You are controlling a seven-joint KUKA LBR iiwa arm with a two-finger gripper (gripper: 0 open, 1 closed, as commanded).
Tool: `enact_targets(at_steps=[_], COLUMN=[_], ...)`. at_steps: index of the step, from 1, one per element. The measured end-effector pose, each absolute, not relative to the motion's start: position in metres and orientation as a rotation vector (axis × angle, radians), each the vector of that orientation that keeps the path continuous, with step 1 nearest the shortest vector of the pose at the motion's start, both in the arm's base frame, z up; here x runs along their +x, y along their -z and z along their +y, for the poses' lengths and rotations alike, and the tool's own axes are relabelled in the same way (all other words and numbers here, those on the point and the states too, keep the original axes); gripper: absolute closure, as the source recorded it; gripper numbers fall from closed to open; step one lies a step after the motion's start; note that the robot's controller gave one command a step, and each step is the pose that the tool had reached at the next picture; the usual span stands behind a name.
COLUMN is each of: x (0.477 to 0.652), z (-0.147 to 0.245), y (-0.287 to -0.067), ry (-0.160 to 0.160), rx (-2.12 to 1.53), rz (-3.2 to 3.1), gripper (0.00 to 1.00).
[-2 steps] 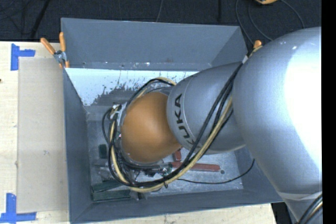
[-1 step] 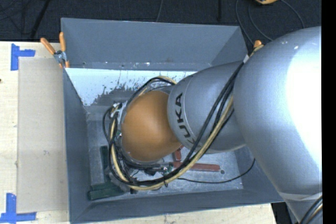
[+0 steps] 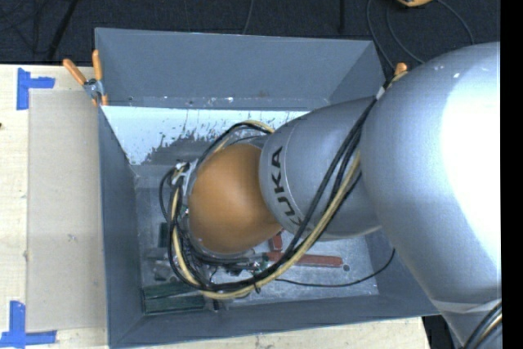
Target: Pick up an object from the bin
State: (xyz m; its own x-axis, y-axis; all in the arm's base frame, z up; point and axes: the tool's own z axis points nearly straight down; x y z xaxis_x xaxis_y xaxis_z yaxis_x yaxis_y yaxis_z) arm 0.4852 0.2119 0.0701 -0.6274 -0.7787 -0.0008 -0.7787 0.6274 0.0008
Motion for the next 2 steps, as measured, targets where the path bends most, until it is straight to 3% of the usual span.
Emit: enact_targets(at_steps=[1,2], x=[0.4869,0.4869], z=[0.2124,0.2124], y=[-0.0712,-0.0712], ry=[-0.003,-0.003], rx=[-1.348,-1.347], rz=[2.829,2.83], gripper=[1.0,1.0])
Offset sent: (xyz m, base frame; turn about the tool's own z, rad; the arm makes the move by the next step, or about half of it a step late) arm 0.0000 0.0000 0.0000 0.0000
